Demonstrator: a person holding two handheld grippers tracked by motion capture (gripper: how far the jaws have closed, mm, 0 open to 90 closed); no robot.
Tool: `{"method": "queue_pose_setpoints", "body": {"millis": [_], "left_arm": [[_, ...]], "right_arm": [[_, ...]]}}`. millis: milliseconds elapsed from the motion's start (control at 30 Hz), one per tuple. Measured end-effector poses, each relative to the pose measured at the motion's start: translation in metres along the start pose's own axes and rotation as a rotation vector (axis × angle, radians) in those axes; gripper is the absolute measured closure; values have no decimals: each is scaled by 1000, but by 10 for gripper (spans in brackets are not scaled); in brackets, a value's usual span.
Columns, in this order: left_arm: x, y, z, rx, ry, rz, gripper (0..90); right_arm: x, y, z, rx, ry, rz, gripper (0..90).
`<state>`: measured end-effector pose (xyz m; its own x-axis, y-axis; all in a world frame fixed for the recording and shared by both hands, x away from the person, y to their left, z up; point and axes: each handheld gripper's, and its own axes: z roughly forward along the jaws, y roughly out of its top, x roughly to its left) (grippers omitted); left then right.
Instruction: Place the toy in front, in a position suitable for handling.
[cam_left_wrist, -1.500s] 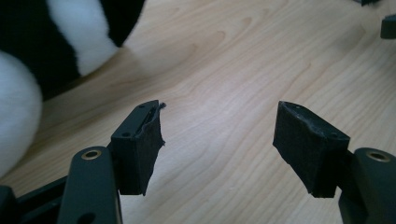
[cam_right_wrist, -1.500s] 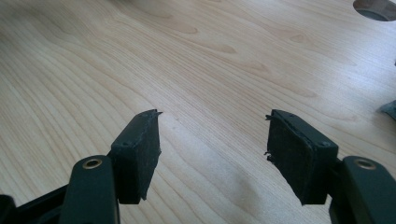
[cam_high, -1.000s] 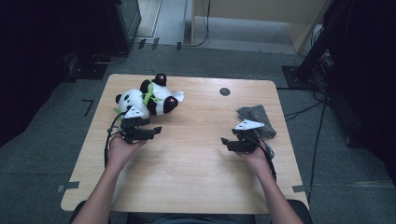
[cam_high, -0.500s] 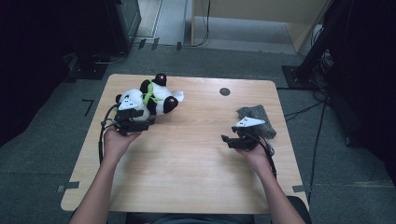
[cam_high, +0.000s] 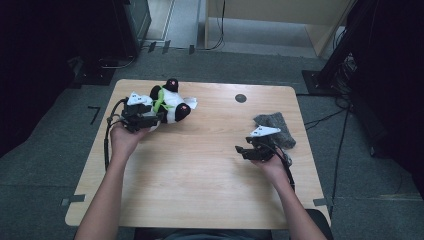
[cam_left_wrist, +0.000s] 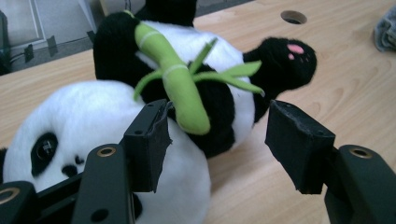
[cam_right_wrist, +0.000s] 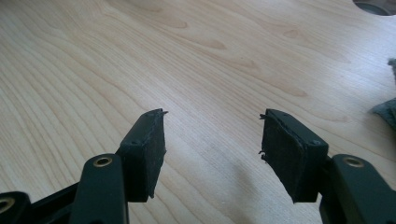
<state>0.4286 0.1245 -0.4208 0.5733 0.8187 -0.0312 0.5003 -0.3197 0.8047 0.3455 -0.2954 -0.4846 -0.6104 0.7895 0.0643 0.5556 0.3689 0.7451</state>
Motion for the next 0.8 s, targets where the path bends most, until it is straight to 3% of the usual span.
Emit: {"method": "queue_pose_setpoints", "body": {"millis": [267, 500, 700, 800], "left_arm": [[11, 3, 11, -7, 7, -7, 394], [19, 2, 15, -38, -5, -49, 426], [17, 0, 23, -7, -6, -36, 566], [17, 0, 24, -8, -1, -48, 637]], "right_arm": [[1, 0, 1, 13, 10, -2, 415], [1, -3, -2, 29, 13, 9, 438], [-1, -6, -6, 36, 12, 31, 441], [-3, -6, -9, 18, 2, 26, 446]]}}
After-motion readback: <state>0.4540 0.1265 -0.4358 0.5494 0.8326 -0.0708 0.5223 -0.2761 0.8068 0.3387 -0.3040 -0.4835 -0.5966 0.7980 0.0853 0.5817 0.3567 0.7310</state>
